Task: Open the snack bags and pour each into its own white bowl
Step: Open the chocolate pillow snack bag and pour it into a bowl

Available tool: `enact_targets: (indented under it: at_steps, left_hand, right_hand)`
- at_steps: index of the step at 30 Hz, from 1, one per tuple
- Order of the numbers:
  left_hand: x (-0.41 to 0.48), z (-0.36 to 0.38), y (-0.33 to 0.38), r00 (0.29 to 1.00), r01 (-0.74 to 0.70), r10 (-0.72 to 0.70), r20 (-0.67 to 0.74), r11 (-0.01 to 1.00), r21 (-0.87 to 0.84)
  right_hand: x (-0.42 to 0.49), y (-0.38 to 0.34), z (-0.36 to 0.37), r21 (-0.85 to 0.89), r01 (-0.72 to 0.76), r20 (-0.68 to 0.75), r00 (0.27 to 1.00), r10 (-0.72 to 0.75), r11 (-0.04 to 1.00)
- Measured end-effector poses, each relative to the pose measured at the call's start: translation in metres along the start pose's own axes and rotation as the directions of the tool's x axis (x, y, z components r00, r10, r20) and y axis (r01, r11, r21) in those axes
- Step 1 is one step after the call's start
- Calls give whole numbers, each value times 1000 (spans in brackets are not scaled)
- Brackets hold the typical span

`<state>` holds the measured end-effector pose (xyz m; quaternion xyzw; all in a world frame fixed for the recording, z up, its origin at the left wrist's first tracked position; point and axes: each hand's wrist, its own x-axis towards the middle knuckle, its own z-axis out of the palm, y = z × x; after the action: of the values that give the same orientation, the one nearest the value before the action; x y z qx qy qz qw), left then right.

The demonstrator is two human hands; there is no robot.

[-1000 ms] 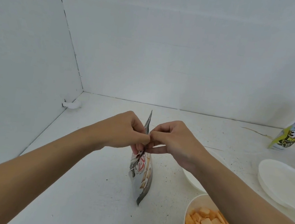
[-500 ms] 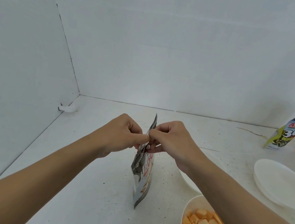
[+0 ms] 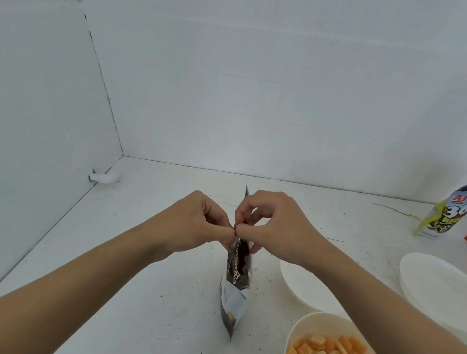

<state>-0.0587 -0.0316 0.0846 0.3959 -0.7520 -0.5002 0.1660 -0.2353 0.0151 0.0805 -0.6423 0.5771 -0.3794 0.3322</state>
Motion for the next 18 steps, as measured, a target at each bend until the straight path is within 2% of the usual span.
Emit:
enact_targets:
  at_steps: [3, 5, 8, 11, 15, 16, 18]
  left_hand:
    - [1, -2, 2, 1000, -11, 11, -13, 1000, -8]
    - [2, -6, 0, 1000, -9, 9, -20, 1000, -24]
    - [3, -8, -4, 1000, -27, 27, 8, 998, -56]
    - [2, -6, -6, 997, -67, 69, 24, 996, -58]
    - [0, -7, -17, 967, -249, 239, -86, 961, -122]
    - [-1, -8, -22, 943, -325, 316, -102, 942, -82]
    - [-2, -8, -32, 854, -503, 516, -68, 851, 149]
  right_hand:
    - [4, 0, -11, -113, 133, 53, 990, -128, 985]
    - [5, 2, -22, -173, 238, 149, 965, -214, 956]
    - [9, 11, -28, -302, 459, 246, 884, -396, 836]
    - [12, 21, -20, -332, 586, 207, 810, -549, 739]
    - [11, 38, -14, -368, 611, 49, 765, -642, 701]
    - [10, 40, -13, -359, 615, 27, 759, -651, 702]
    - [9, 44, -9, -352, 622, 7, 749, -663, 699]
